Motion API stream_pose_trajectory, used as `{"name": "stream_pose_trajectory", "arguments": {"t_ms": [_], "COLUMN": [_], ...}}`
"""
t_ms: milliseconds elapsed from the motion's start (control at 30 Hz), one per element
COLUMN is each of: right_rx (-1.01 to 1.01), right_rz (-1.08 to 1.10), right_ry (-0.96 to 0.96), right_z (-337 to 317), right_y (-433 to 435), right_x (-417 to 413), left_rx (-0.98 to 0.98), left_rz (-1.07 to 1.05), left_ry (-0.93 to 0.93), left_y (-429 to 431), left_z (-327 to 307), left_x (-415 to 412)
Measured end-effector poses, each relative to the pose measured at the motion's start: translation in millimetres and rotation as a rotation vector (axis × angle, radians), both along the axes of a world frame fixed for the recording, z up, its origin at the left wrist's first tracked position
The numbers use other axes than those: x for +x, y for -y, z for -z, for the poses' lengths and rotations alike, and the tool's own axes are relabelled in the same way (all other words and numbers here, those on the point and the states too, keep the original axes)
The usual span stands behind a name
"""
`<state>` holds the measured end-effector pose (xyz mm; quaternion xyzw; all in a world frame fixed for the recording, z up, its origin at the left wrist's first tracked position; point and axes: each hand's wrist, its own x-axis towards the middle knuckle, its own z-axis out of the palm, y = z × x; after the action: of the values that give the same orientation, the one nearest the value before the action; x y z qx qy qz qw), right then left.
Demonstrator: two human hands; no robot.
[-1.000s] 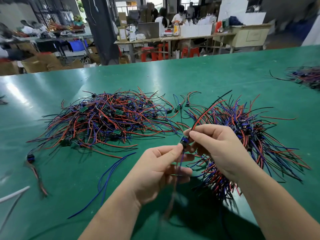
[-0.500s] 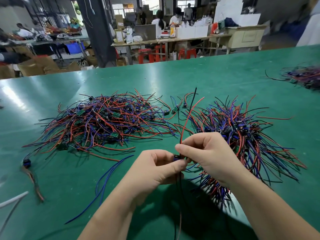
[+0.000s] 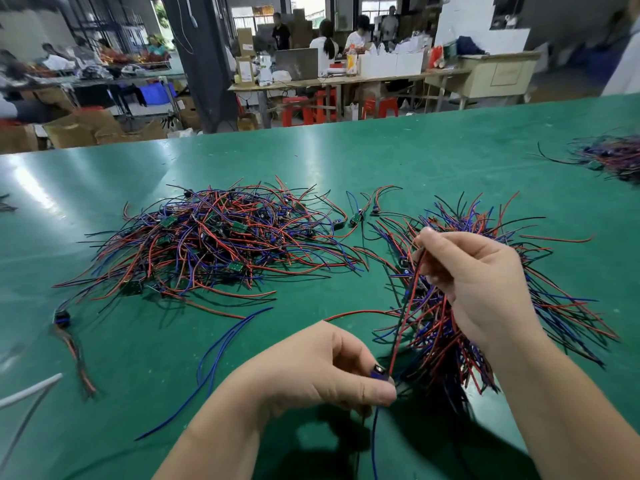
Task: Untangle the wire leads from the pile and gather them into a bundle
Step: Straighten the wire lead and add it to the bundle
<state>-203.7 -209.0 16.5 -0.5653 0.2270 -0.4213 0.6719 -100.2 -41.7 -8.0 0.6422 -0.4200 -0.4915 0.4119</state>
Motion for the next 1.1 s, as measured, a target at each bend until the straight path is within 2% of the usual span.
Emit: {"name": "stream_pose_trajectory", "arguments": {"t_ms": [67, 133, 200, 300, 400, 500, 667, 733, 800, 900, 1033, 1100], "right_rx": [0.114, 0.24, 0.301, 0.285, 0.179, 0.013, -0.362, -0.473, -0.482, -0.333, -0.053, 0.054], "right_rz": [0.008, 0.007, 0.005, -0.022, -0.219, -0.38, -0.377, -0.346, -0.375, -0.378, -0.368, -0.395], "right_ry": [0.032, 0.051, 0.049, -0.01, -0.112, -0.209, -0.415, -0.402, -0.241, -0.019, 0.038, 0.076], "right_z": [1, 1, 2, 5, 10, 16, 24, 22, 19, 15, 12, 8], "right_y": [-1, -1, 1, -2, -9, -13, -23, -29, -35, -38, -34, -32], "right_x": [2, 4, 6, 8, 9, 8, 9, 10, 11, 9, 9, 9], "left_rx": [0.006, -0.015, -0.127, -0.371, -0.552, -0.577, -0.555, -0.586, -0.574, -0.54, -0.674, -0.663], "left_rz": [0.056, 0.133, 0.189, 0.147, 0.054, -0.237, -0.549, -0.6, -0.619, -0.613, -0.524, -0.52], "left_ry": [0.025, -0.053, -0.193, -0.475, -0.712, -0.796, -0.861, -0.844, -0.767, -0.566, -0.415, -0.301], "left_y": [-3, -5, -6, -5, 1, 8, 13, 15, 17, 21, 24, 24], "left_z": [-1, 0, 1, 4, 2, 1, 0, 3, 4, 7, 7, 6], "left_x": [2, 5, 8, 12, 12, 12, 12, 11, 7, -5, -17, -18]}}
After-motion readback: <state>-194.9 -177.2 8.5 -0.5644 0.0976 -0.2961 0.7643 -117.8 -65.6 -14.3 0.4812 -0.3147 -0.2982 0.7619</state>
